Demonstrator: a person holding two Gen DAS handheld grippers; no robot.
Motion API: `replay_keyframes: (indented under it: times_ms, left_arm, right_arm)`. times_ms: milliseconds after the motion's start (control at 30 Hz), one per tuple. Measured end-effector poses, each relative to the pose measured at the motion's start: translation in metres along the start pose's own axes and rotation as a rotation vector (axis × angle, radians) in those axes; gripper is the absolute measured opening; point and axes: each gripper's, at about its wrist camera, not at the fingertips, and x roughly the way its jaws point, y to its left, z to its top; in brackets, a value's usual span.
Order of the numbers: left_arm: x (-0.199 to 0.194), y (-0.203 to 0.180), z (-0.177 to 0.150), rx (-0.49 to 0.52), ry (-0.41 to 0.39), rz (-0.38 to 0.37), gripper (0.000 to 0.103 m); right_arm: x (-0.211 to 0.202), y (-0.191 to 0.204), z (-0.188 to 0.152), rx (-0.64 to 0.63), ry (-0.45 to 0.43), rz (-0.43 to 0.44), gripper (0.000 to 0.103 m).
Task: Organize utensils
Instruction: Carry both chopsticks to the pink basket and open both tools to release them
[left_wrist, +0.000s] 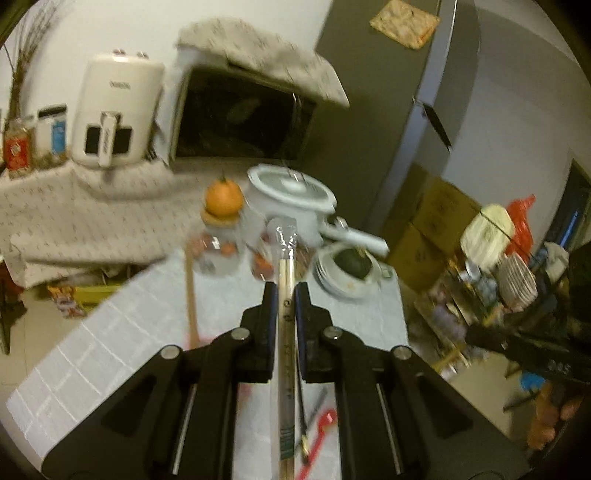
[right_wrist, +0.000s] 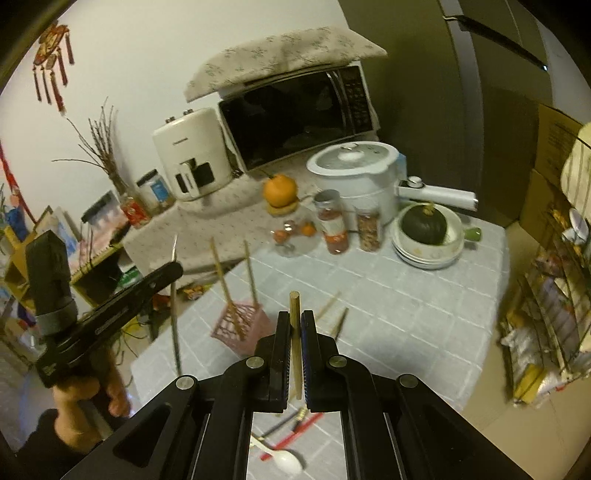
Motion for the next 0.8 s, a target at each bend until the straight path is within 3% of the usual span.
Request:
replay_keyframes:
  times_ms: [167, 367, 467, 633, 800]
  left_arm:
    - [0.018, 0.014, 0.009, 0.035, -0.141, 0.065, 0.011]
    - [0.044, 0.037, 0.012, -0.013, -0.23, 0.127, 0.011]
    - [0.055, 0.038, 0.009, 0.017, -0.204, 0.148, 0.01]
    - [0.06, 0.04, -0.005, 0.062, -0.141, 0.118, 0.009]
    - [0.057, 0.048, -0.002, 0.014, -0.083, 0.129, 0.009]
  right_arm:
    - [0.011, 0.013, 0.005, -0.004, 0.003, 0.021, 0.005]
    - [0.022, 0.027, 0.012, -0.013, 0.004, 0.033, 0.005]
    - [0.028, 0.032, 0.016, -0.013, 0.005, 0.038, 0.005]
    - [0.039, 0.037, 0.019, -0.019, 0.023, 0.046, 0.005]
    - [0.042, 0.041, 0.02, -0.027, 0.023, 0.05, 0.005]
